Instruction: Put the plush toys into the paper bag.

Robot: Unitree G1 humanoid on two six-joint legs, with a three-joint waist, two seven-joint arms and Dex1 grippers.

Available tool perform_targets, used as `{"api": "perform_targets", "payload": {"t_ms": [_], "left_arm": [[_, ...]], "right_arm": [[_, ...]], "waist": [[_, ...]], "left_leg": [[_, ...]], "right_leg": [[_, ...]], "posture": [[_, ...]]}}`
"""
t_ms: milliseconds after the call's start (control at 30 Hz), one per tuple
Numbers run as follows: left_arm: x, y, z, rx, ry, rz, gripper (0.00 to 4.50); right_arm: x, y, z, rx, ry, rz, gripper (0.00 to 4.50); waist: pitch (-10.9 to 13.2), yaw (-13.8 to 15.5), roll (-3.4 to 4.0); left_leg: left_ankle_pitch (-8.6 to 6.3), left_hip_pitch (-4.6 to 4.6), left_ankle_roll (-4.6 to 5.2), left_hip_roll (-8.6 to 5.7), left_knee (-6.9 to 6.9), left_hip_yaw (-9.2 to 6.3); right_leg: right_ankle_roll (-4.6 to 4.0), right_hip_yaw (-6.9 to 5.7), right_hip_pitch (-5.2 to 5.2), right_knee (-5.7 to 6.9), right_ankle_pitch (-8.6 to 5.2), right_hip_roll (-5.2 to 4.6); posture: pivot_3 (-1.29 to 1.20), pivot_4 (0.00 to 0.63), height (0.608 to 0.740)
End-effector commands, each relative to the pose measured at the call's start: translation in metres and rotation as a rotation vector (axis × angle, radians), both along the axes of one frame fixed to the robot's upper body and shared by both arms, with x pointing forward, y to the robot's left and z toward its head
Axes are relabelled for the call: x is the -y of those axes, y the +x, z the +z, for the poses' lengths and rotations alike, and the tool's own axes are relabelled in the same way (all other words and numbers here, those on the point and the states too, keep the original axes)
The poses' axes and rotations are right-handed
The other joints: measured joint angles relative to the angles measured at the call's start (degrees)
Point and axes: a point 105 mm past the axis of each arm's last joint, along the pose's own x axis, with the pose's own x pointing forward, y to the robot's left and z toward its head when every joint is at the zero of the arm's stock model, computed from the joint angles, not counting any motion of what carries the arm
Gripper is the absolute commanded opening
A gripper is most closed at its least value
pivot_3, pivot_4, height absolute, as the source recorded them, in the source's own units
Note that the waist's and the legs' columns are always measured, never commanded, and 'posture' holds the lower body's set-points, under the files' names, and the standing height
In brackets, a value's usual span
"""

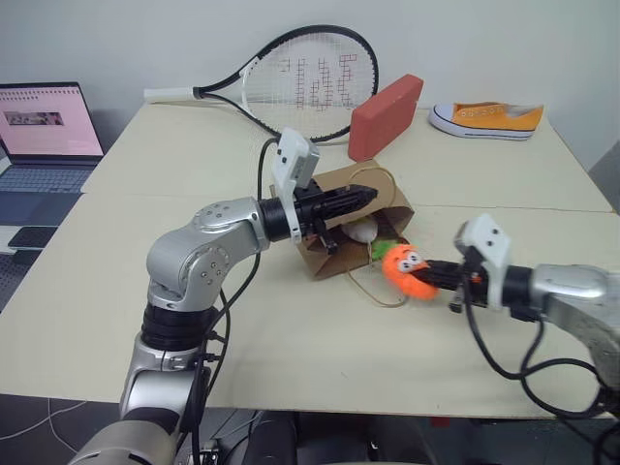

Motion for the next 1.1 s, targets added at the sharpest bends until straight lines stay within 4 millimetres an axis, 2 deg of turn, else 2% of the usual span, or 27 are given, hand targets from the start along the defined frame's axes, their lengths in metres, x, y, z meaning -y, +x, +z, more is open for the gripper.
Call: {"api": "perform_targets", "payload": {"t_ms": [33,367,600,700,1000,1033,1100], "left_arm": [[0.007,-0.009,0.014,0.056,-0.020,-0.037,0.00],[0.015,-0.014,0.012,0.036,-0.031,-0.059,0.00],[0.017,-0.012,0.013,0.024,-0.049,-0.051,0.00],[0.016,-0.010,0.014,0.019,-0.060,-0.041,0.00],[0.015,-0.008,0.012,0.014,-0.058,-0.029,0.00],[0.015,-0.008,0.012,0.014,-0.057,-0.028,0.00],[0.016,-0.008,0.011,0.015,-0.054,-0.026,0.00]], "right_arm": [[-0.020,0.015,0.003,0.083,0.003,0.000,0.02],[-0.071,0.046,0.011,0.217,0.052,0.034,0.02],[-0.084,0.058,0.007,0.237,0.090,-0.008,0.02],[-0.086,0.057,0.001,0.248,0.074,-0.006,0.94],[-0.079,0.057,0.003,0.285,0.062,-0.024,4.24],[-0.077,0.057,0.006,0.293,0.060,-0.027,4.48],[-0.073,0.052,0.012,0.298,0.052,-0.004,4.48]], "waist": [[0.0,0.0,0.01],[0.0,0.0,0.01],[0.0,0.0,0.01],[0.0,0.0,0.01],[0.0,0.0,0.02],[0.0,0.0,0.02],[0.0,0.0,0.02]], "left_leg": [[0.00,0.00,0.00,-0.01,0.00,0.00],[0.00,-0.01,0.00,-0.02,-0.06,-0.13],[0.00,0.00,0.00,-0.02,-0.08,-0.17],[0.00,-0.01,0.00,-0.02,-0.09,-0.17],[0.00,0.00,0.00,-0.02,-0.10,-0.18],[0.00,0.00,0.00,-0.02,-0.10,-0.19],[0.00,0.00,0.00,-0.02,-0.10,-0.18]], "right_leg": [[0.00,0.01,-0.01,0.00,0.00,0.00],[0.05,-0.07,-0.04,0.03,0.03,0.02],[0.04,-0.09,-0.03,0.04,0.03,0.02],[0.04,-0.09,-0.03,0.04,0.03,0.02],[0.03,-0.10,-0.03,0.04,0.03,0.02],[0.03,-0.10,-0.03,0.04,0.03,0.02],[0.03,-0.11,-0.03,0.04,0.03,0.02]], "posture": [[0.00,0.150,0.740],[0.00,0.150,0.740],[0.00,0.150,0.740],[0.00,0.150,0.740],[0.00,0.150,0.740],[0.00,0.150,0.740],[0.00,0.150,0.740]]}}
